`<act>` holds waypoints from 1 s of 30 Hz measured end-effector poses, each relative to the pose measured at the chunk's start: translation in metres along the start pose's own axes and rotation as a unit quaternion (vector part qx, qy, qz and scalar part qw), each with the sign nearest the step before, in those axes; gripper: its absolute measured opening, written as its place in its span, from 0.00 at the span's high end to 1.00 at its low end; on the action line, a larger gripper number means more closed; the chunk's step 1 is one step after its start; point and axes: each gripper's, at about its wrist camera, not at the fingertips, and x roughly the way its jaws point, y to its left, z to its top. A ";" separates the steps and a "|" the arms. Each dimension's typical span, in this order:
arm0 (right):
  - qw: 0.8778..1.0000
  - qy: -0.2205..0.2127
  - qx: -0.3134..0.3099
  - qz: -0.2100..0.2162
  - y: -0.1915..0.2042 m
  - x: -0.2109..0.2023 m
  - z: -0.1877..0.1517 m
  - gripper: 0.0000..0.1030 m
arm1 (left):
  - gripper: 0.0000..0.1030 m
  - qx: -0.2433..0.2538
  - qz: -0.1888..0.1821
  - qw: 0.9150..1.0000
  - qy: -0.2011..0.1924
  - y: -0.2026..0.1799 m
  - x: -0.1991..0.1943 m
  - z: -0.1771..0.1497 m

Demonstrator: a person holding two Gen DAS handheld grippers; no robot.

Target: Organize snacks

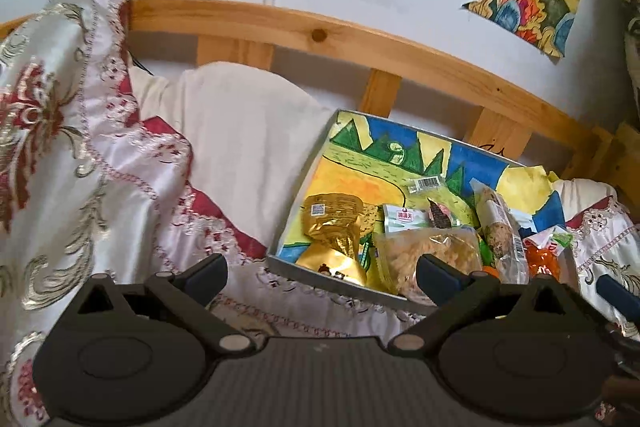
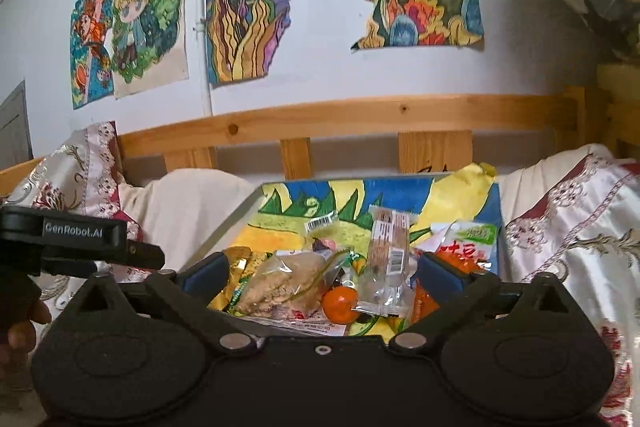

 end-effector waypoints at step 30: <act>0.999 -0.028 -0.008 -0.024 0.035 -0.090 -0.009 0.01 | 0.01 0.056 -0.004 0.998 -0.040 0.021 -0.093 -0.051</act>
